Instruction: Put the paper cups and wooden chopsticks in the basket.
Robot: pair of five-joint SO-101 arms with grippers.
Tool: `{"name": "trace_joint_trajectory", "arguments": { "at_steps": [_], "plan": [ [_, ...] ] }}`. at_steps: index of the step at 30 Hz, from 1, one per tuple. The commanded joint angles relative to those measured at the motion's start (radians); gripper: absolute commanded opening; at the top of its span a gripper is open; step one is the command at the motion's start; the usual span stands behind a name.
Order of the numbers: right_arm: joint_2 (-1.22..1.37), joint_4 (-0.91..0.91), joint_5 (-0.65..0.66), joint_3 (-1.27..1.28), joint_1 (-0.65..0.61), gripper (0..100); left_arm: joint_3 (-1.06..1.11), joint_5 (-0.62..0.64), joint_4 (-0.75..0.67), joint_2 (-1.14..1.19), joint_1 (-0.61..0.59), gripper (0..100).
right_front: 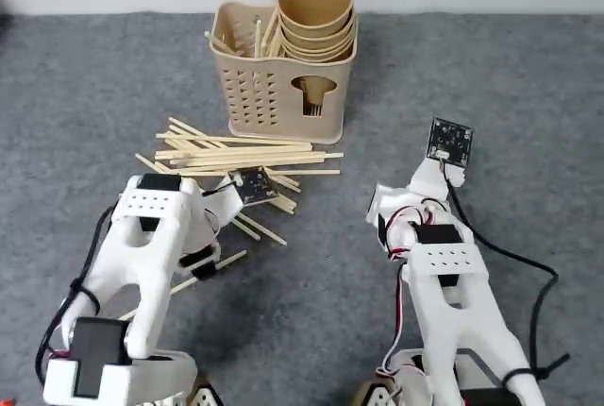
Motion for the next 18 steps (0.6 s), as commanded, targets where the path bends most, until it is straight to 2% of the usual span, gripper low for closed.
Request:
{"name": "trace_joint_trajectory", "arguments": {
  "at_steps": [1,6,12,18],
  "plan": [
    [-0.039,-0.016,-0.009,-0.009,0.008,8.7,0.001,0.008,0.012,-0.005,0.000,14],
    [-0.039,-0.016,-0.009,-0.009,0.007,8.7,0.004,0.008,0.028,-0.003,-0.002,14],
    [-0.039,-0.016,-0.009,-0.009,0.001,8.7,-0.012,0.008,0.144,-0.005,-0.002,14],
    [-0.039,-0.016,-0.009,-0.009,0.005,8.7,0.013,0.008,0.098,0.005,-0.003,14]
  ]
}}
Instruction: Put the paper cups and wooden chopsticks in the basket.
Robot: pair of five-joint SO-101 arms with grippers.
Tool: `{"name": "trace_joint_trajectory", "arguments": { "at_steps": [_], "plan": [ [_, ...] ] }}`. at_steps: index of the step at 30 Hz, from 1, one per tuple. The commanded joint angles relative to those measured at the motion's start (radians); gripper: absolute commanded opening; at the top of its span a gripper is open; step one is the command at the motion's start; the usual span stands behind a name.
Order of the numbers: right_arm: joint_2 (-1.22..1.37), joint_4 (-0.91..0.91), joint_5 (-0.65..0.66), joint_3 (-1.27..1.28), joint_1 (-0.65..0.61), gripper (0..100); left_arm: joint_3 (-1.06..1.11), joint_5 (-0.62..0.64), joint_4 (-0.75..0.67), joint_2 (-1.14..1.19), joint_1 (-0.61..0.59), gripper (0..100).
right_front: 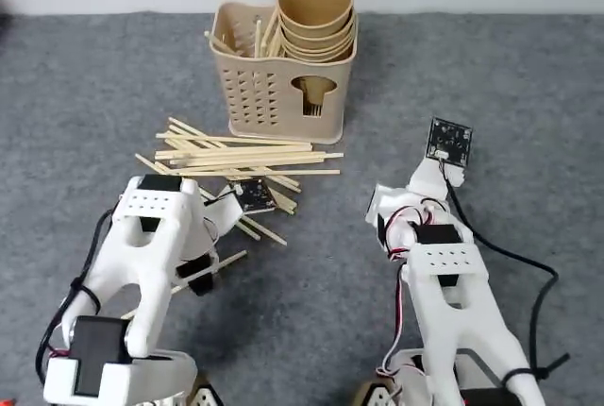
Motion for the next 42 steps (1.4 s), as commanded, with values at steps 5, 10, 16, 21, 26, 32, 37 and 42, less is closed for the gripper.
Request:
{"name": "trace_joint_trajectory", "arguments": {
  "at_steps": [5,10,16,21,26,32,37,42],
  "plan": [
    [-0.039,-0.016,-0.009,-0.009,0.007,8.7,0.054,0.008,-0.066,-0.005,-0.043,14],
    [-0.039,-0.016,-0.009,-0.009,0.007,8.7,0.084,0.006,-0.146,-0.005,-0.071,14],
    [-0.039,-0.016,-0.012,-0.009,0.001,8.7,0.088,0.006,-0.161,-0.003,-0.083,14],
    [-0.039,-0.016,-0.021,-0.009,0.007,8.7,0.174,0.006,-0.198,-0.003,-0.083,11],
    [-0.039,-0.016,-0.021,-0.009,0.008,8.7,0.216,0.006,-0.259,-0.003,-0.083,1],
    [-0.039,-0.016,-0.021,-0.009,0.007,8.7,0.214,0.006,-0.311,-0.012,-0.083,1],
    [-0.039,-0.016,-0.021,-0.009,0.007,8.7,0.116,0.006,-0.345,-0.014,-0.074,1],
    [-0.039,-0.016,-0.021,-0.009,0.001,8.7,-0.162,0.008,-0.201,-0.014,-0.074,1]
  ]
}}
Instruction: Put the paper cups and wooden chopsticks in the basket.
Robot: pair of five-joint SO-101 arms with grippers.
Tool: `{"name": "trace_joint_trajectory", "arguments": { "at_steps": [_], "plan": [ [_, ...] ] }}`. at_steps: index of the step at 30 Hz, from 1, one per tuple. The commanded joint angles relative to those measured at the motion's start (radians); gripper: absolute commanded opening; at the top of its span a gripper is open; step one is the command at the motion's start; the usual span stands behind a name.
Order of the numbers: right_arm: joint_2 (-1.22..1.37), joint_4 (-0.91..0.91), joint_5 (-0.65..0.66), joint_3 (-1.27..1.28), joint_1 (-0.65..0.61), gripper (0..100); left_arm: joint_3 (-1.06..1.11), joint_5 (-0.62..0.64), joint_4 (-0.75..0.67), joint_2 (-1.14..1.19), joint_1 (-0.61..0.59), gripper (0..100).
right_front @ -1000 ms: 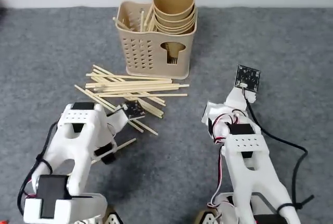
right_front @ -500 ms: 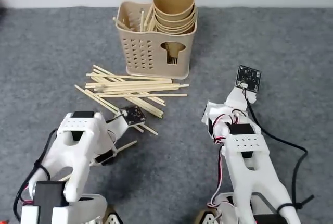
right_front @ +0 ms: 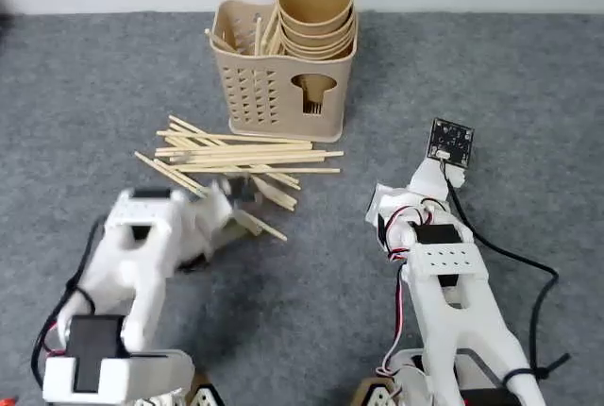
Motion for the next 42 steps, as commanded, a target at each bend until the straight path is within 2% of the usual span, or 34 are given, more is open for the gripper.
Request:
{"name": "trace_joint_trajectory", "arguments": {
  "at_steps": [1,7,11,13,15,19,23,26,34,42],
  "plan": [
    [-0.039,-0.016,-0.006,-0.009,0.001,8.7,-0.245,0.006,0.112,-0.015,0.002,1],
    [-0.039,-0.016,-0.006,-0.009,-0.001,8.7,-0.504,0.006,0.397,-0.015,0.003,1],
    [-0.039,-0.016,-0.006,-0.009,-0.001,8.7,-0.677,0.021,0.405,-0.014,0.035,1],
    [-0.039,-0.016,-0.006,-0.009,-0.001,8.7,-0.762,0.097,0.393,-0.014,0.077,1],
    [-0.039,-0.016,-0.006,-0.009,-0.001,8.7,-0.829,0.209,0.308,-0.014,0.115,2],
    [-0.036,-0.016,-0.006,-0.009,-0.001,8.7,-0.880,0.428,-0.011,-0.006,0.163,2],
    [-0.038,-0.016,-0.006,-0.009,0.001,8.7,-0.848,0.554,-0.330,-0.006,0.198,1],
    [-0.035,-0.016,-0.006,-0.009,0.001,8.7,-0.843,0.635,-0.508,-0.006,0.221,1],
    [-0.030,-0.016,-0.006,-0.009,0.001,8.7,-0.891,0.792,-0.735,-0.006,0.241,1],
    [-0.030,-0.016,-0.006,-0.009,-0.001,8.7,-0.920,0.918,-0.766,-0.005,0.239,1]
  ]
}}
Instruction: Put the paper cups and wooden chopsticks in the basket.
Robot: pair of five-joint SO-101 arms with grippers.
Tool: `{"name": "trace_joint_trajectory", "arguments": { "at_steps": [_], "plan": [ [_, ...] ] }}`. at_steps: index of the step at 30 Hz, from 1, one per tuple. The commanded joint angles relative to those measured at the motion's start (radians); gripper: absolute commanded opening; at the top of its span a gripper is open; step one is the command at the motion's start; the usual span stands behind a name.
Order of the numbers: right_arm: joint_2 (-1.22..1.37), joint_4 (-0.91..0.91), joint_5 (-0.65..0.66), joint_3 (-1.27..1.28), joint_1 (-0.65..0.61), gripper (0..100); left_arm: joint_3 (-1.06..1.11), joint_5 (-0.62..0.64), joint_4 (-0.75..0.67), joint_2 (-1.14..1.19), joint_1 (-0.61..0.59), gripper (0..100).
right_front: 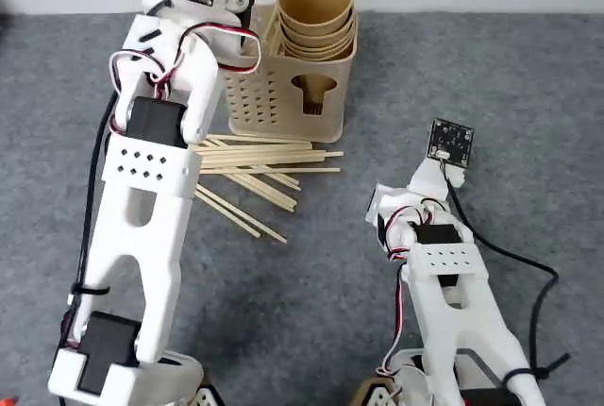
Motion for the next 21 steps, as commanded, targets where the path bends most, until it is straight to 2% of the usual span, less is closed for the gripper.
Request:
{"name": "trace_joint_trajectory", "arguments": {
  "at_steps": [1,7,15,21],
  "plan": [
    [-0.030,-0.016,-0.006,-0.009,-0.001,8.7,-0.038,0.068,-0.054,-0.008,-0.002,1],
    [-0.035,-0.016,-0.006,-0.009,0.001,8.7,-0.021,0.114,-0.195,0.157,-0.043,1],
    [-0.038,-0.016,-0.006,-0.009,0.004,8.7,-0.041,0.129,-0.175,0.279,-0.064,1],
    [-0.030,-0.016,-0.006,-0.009,-0.001,8.7,-0.044,0.129,0.025,0.276,-0.072,2]
  ]
}}
